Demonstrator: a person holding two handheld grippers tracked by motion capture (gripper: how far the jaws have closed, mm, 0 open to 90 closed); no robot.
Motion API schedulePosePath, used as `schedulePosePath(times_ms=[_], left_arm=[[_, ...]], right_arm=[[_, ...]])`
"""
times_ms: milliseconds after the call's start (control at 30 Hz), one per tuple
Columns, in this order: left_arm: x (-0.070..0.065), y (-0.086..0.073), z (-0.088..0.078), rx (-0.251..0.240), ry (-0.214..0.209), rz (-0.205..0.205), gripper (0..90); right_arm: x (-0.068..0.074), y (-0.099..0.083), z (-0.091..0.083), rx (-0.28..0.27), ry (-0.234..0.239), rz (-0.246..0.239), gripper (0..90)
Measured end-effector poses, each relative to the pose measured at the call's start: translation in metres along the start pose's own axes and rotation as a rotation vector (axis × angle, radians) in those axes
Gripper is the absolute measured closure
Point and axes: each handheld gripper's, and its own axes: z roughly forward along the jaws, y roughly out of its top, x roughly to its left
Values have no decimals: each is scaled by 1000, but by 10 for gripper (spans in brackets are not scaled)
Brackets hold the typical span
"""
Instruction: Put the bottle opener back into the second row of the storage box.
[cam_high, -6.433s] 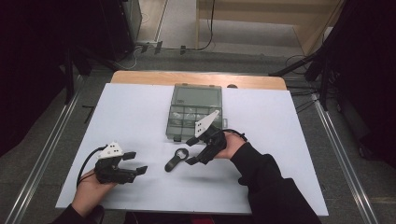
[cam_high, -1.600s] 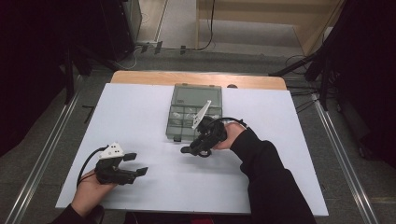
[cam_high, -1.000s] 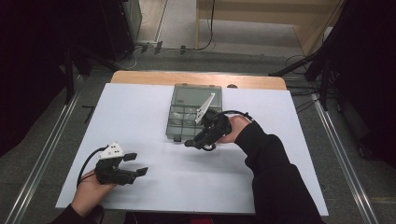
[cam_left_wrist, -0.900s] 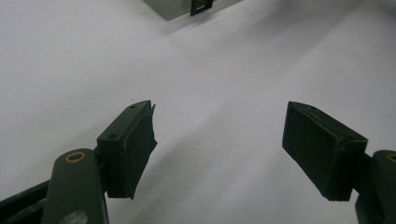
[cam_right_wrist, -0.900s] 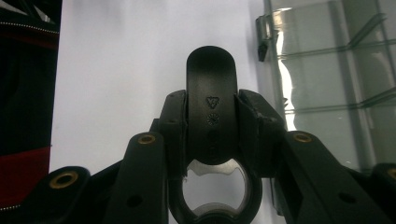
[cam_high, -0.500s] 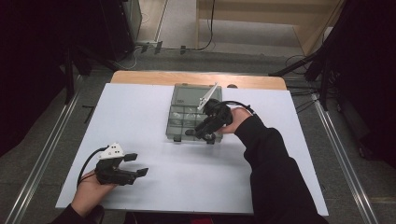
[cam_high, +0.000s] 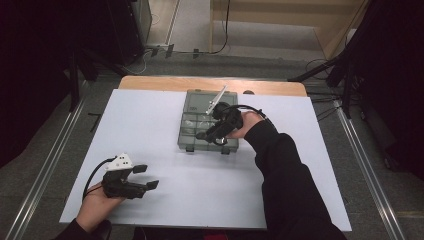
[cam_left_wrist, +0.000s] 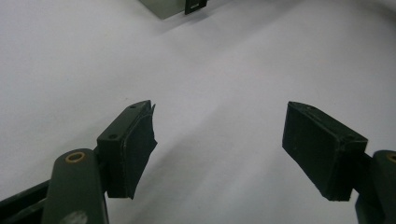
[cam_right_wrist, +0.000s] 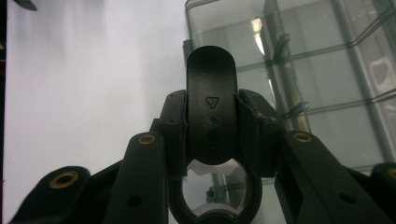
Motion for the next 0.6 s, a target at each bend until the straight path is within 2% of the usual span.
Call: schedulePosePath(times_ms=[233, 300, 600], left_arm=[[0, 0, 0, 0, -3, 0, 249], [0, 0, 0, 1, -3, -1, 249], [0, 0, 0, 5, -1, 2, 249]], right_arm=[[-4, 3, 7, 18, -28, -4, 656], [-5, 3, 9, 8, -37, -22, 656], [-7, 6, 16, 0, -46, -15, 656]])
